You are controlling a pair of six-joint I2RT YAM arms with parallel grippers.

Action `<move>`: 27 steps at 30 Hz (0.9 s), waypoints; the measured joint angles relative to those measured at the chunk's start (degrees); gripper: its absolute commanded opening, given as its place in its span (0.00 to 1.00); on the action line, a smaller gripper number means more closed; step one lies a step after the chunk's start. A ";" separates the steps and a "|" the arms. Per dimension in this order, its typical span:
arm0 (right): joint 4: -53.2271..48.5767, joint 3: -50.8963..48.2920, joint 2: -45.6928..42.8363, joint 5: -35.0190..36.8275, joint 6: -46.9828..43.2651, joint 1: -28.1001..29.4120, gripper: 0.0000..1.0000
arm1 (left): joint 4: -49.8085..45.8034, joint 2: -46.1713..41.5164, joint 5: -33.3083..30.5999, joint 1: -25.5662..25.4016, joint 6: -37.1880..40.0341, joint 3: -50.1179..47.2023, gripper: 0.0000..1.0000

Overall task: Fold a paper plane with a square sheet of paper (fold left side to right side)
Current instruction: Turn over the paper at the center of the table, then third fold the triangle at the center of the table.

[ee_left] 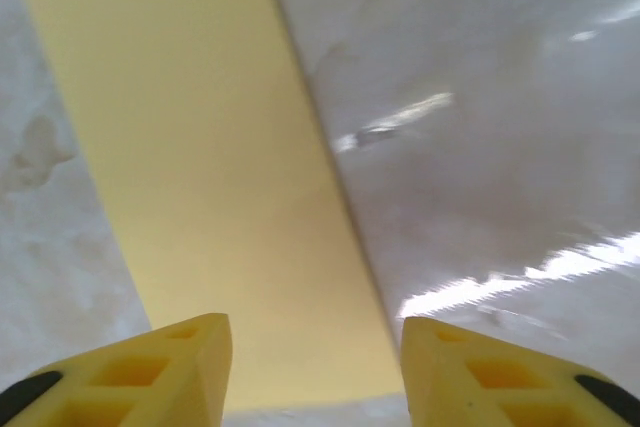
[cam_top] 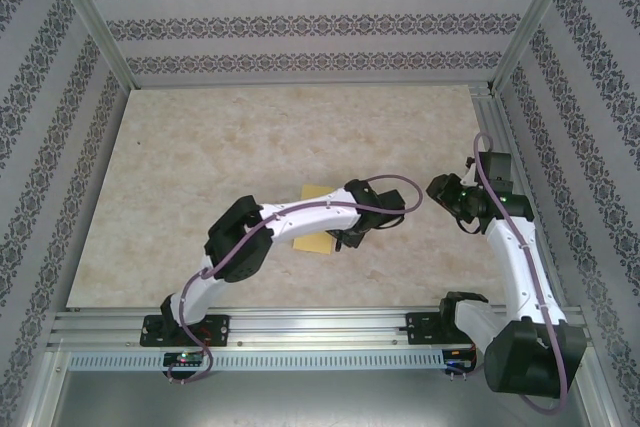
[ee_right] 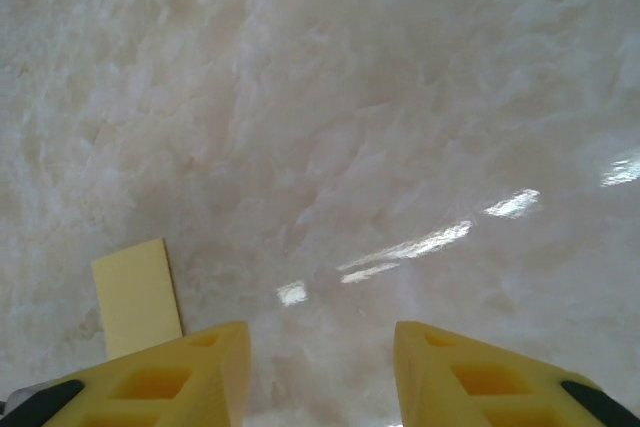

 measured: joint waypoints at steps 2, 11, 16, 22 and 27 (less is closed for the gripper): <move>1.46 -0.50 1.27 -3.04 0.04 0.17 0.41 | 3.98 -4.66 3.76 1.18 0.61 -3.19 0.58; 12.79 -0.57 10.99 -9.18 4.24 17.18 0.41 | 24.61 -30.86 19.06 17.92 0.83 -27.15 0.64; 19.65 1.49 21.24 -8.57 7.87 28.24 0.42 | 34.49 -35.58 26.53 27.71 -1.22 -42.03 0.67; 25.14 7.28 32.85 -7.78 9.99 35.30 0.42 | 45.16 -36.37 35.17 32.04 -5.16 -52.83 0.70; 27.45 11.21 39.89 -7.02 10.27 36.81 0.42 | 50.42 -36.02 38.47 32.41 -7.08 -55.30 0.72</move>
